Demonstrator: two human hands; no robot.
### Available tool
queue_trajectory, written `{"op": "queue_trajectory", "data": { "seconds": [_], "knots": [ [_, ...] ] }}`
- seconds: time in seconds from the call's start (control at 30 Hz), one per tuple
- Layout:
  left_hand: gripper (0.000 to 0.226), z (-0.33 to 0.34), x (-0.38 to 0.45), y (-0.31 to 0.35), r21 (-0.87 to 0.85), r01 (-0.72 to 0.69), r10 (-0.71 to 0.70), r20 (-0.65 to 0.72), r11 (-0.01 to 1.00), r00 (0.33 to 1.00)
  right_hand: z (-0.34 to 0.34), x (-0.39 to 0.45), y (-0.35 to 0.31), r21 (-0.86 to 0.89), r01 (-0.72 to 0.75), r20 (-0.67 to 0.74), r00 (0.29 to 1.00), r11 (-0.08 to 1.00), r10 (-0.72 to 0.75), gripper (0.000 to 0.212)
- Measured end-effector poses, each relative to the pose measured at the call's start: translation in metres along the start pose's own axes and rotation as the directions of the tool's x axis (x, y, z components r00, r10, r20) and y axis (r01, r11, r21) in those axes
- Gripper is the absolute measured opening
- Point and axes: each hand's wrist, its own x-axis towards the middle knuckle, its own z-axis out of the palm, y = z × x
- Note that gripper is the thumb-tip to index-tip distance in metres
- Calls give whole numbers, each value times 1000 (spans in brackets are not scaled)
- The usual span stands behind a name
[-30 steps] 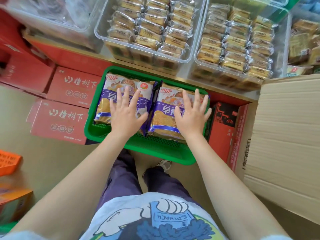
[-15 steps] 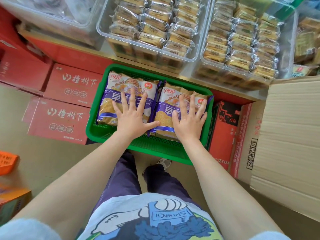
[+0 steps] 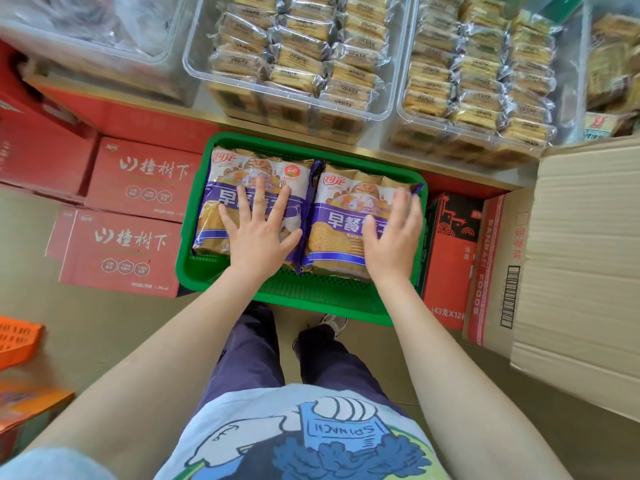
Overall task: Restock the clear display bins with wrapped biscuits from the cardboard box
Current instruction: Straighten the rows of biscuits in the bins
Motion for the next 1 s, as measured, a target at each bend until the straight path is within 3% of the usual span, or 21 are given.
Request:
{"op": "queue_trajectory", "data": {
  "seconds": [0.07,0.1,0.2,0.27,0.37,0.47,0.53,0.63,0.73,0.83,1.0],
  "knots": [
    [78,2,2,2,3,-4,4,1,1000,1000,-3,-2,0,87,-278,22,961,957,277,80],
    [78,2,2,3,2,-5,5,5,1000,1000,-5,-3,-2,111,-351,69,936,930,345,86],
    [77,3,3,3,-6,-11,11,20,1000,1000,-5,6,0,199,-463,155,885,864,438,97],
    [82,2,2,1,-21,-17,17,27,1000,999,-8,16,3,312,-541,207,841,781,500,87],
    [92,1,1,0,-6,-18,18,40,1000,999,-15,23,5,426,-583,344,812,692,471,63],
    [96,2,0,0,19,-16,16,38,1000,999,-21,23,4,457,-584,410,807,671,424,72],
    [94,3,0,0,1,-18,18,35,1000,999,-25,21,1,522,-579,426,813,626,396,68],
    [86,1,1,1,-70,-17,20,35,997,999,-30,19,2,663,-583,492,812,471,314,59],
    [83,0,1,0,-104,-17,21,35,994,999,-28,19,7,679,-629,580,775,378,249,59],
    [86,1,1,0,-76,-16,18,31,997,999,-23,26,8,625,-682,632,728,380,266,63],
    [97,3,1,2,-17,-1,1,30,1000,1000,-25,38,7,530,-672,687,698,518,202,60]
  ]
}}
